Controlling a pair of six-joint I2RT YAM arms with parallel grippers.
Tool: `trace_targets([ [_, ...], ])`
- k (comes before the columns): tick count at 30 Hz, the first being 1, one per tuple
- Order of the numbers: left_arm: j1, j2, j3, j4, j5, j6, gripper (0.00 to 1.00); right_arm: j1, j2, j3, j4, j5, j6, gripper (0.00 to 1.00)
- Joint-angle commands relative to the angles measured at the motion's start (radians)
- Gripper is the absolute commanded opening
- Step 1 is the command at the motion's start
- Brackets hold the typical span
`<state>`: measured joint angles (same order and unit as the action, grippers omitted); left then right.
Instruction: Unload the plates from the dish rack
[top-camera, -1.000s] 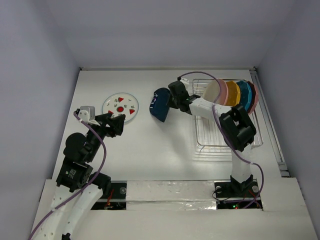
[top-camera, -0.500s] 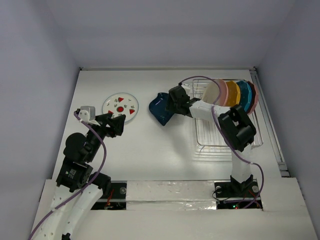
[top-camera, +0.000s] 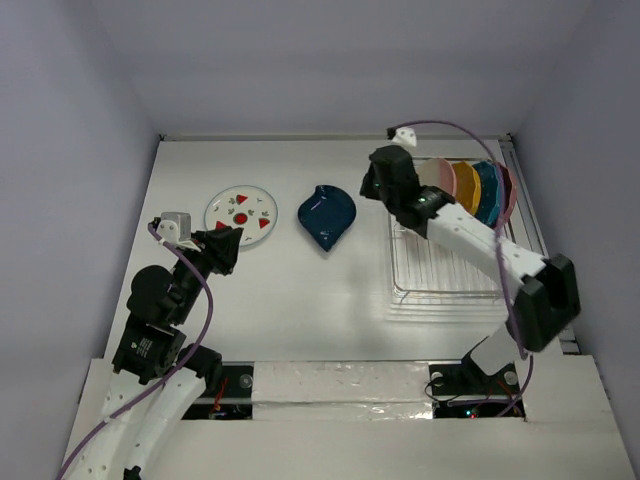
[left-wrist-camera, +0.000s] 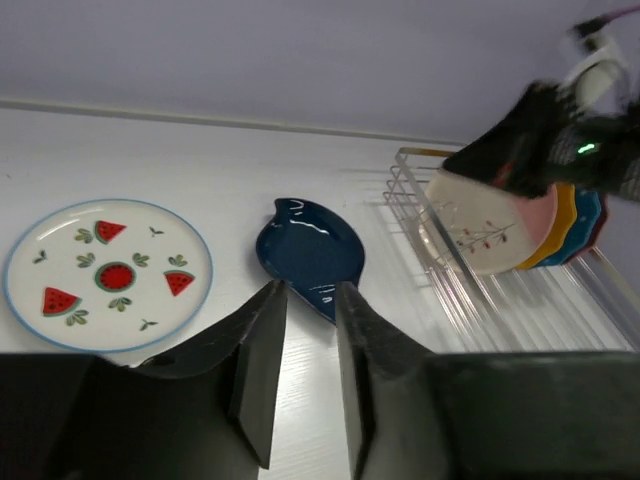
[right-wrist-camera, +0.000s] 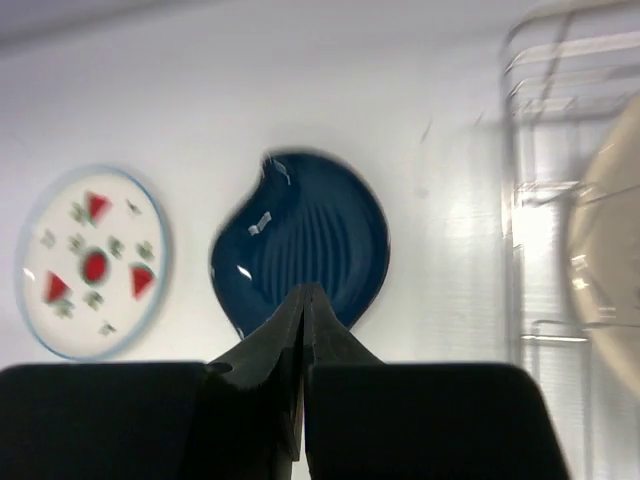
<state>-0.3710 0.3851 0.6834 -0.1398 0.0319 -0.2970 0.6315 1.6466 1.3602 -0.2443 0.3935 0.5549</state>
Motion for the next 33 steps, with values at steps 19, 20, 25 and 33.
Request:
trace_targets([
  [19, 0.004, 0.015, 0.034, 0.043, -0.004, 0.002, 0.28, -0.38, -0.467, -0.375, 0.002, 0.056, -0.069, 0.66],
  [20, 0.004, 0.015, 0.034, 0.043, -0.004, 0.002, 0.29, -0.392, -0.443, -0.384, 0.025, 0.018, -0.069, 0.66],
  [25, 0.004, 0.014, 0.034, 0.042, -0.007, 0.002, 0.3, -0.424, -0.367, -0.401, 0.134, -0.021, -0.07, 0.59],
  [33, 0.004, 0.012, 0.036, 0.042, -0.009, 0.006, 0.31, -0.446, -0.258, -0.345, 0.16, 0.015, -0.108, 0.31],
])
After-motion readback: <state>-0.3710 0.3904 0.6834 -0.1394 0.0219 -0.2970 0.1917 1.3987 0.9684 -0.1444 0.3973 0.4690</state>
